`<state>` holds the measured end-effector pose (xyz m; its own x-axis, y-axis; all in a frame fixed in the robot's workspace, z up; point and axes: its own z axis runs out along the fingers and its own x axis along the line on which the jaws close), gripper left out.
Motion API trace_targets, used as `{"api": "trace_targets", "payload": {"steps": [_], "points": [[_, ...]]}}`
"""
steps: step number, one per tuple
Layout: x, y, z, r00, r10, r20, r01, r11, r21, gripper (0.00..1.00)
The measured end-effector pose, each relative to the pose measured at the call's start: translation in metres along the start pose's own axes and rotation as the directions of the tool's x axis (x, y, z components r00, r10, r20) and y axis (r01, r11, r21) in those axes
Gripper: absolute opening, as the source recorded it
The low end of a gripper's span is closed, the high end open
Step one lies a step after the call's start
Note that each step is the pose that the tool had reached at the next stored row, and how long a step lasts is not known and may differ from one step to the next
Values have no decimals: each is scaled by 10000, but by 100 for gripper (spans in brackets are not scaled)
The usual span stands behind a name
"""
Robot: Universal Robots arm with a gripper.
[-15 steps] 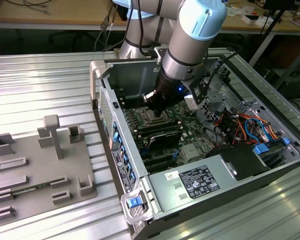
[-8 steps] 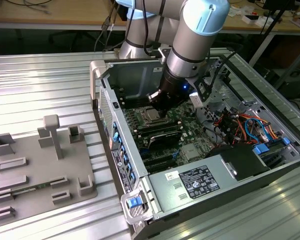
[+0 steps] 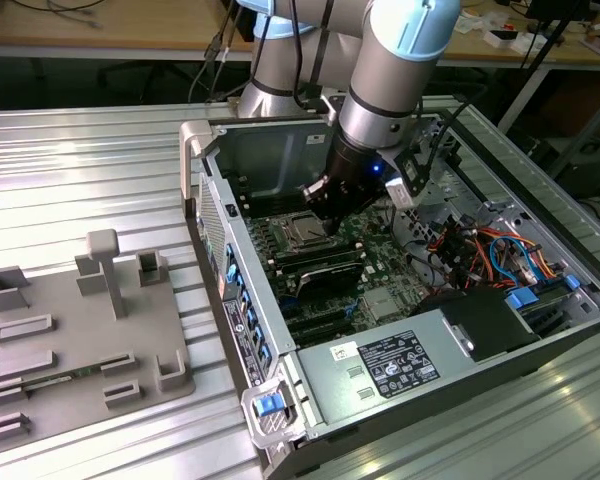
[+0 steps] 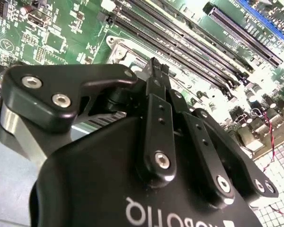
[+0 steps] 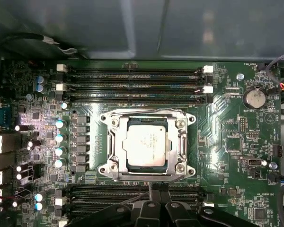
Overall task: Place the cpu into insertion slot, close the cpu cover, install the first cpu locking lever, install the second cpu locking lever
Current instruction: 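Install the second cpu locking lever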
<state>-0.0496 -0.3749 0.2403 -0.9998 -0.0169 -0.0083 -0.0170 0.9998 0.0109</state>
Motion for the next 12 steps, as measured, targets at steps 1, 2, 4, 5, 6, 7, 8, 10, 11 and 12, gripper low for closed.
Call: {"api": "trace_targets", "payload": {"steps": [1,2,4,5,6,7,8,10,11,12], "points": [[2,0,0,10000,1,1,-1,10000,0,11],[7,-1,1,10000,1,1,-1,10000,-1,11],[47,-7,6,10000,0,0,0,10000,0,11],[78,-17,11,10000,1,1,-1,10000,0,11],[97,-25,14,10000,0,1,0,10000,-1,11],[110,-30,17,10000,0,1,0,10000,0,11],[129,-34,21,10000,-1,1,1,10000,-1,11],[156,-37,25,10000,0,1,0,10000,0,11],[182,-38,31,10000,-1,1,1,10000,-1,11],[203,-38,39,10000,0,1,0,10000,-1,11]]}}
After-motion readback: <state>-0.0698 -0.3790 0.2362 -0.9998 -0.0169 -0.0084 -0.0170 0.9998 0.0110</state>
